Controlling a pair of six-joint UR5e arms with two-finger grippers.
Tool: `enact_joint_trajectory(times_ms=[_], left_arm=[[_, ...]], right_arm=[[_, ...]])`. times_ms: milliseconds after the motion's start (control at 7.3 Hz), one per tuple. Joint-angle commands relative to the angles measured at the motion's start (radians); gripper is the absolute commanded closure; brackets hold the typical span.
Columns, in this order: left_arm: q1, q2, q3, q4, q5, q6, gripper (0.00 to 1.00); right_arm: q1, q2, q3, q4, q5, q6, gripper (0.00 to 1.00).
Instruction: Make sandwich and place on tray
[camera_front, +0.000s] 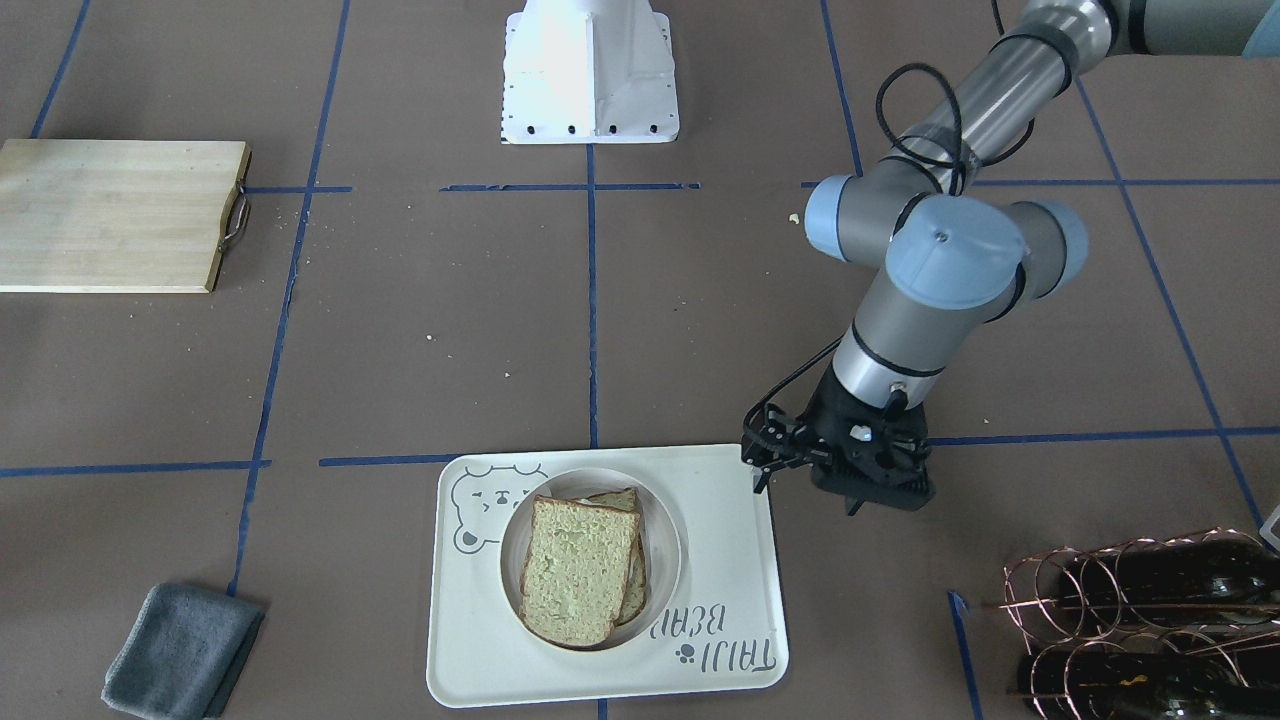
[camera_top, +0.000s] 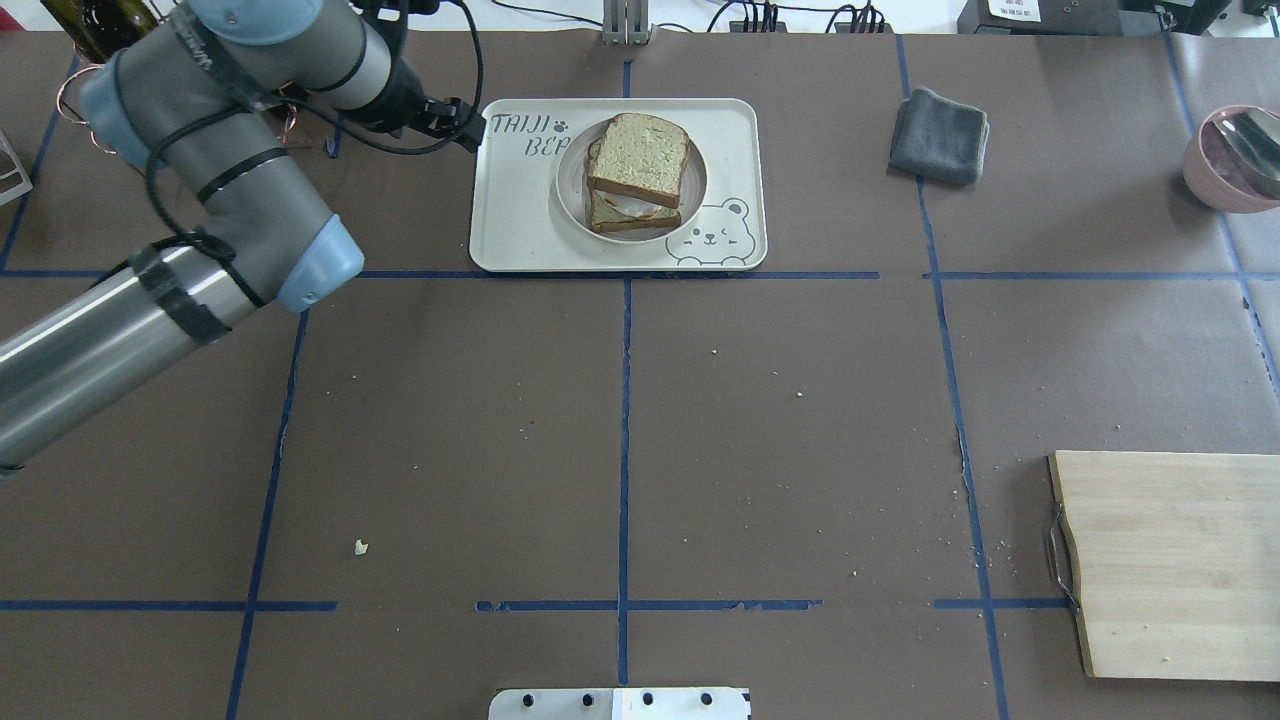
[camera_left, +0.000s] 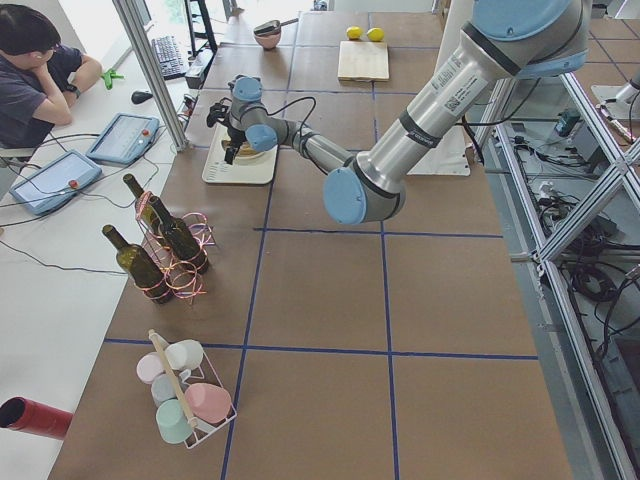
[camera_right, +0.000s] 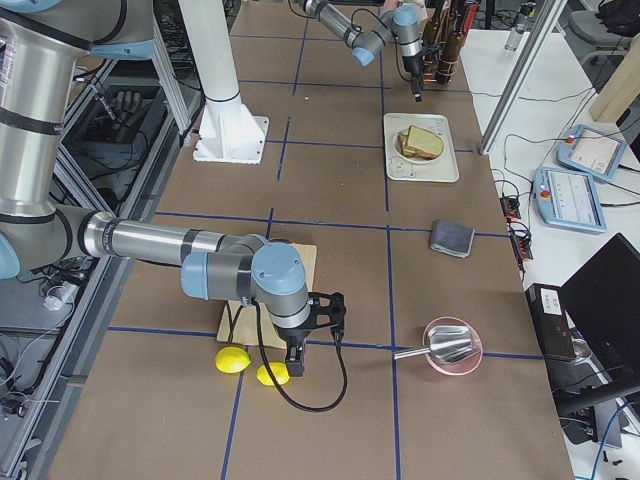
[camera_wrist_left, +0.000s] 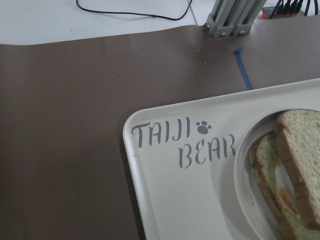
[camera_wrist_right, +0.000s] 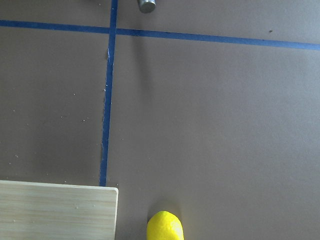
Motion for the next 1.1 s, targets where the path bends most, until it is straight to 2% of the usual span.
enact_joint_trajectory(times_ms=[0, 137, 274, 411, 548, 822, 959], left_arm=[[-0.122, 0.244, -0.355, 0.227, -0.154, 0.175, 0.0], [-0.195, 0.334, -0.427, 0.282, -0.213, 0.228, 0.0], [-0.293, 0.457, -0.464, 0.319, -0.221, 0.344, 0.0], [-0.395, 0.562, -0.463, 0.326, -0.249, 0.535, 0.0], [-0.475, 0.648, -0.443, 0.361, -0.332, 0.666, 0.0], [-0.548, 0.794, -0.44, 0.433, -0.341, 0.71, 0.0], [-0.607, 0.852, -0.418, 0.438, -0.342, 0.896, 0.0]], right_arm=[[-0.003, 0.016, 0.008, -0.026, 0.067, 0.013, 0.0], [-0.035, 0.016, 0.02, -0.034, 0.088, 0.012, 0.0], [-0.072, 0.016, 0.052, -0.069, 0.089, 0.012, 0.0], [-0.106, 0.016, 0.097, -0.119, 0.084, 0.012, 0.0], [-0.129, 0.014, 0.111, -0.13, 0.081, 0.012, 0.0], [-0.175, 0.013, 0.111, -0.131, 0.067, 0.012, 0.0], [-0.205, 0.007, 0.108, -0.131, 0.04, 0.01, 0.0]])
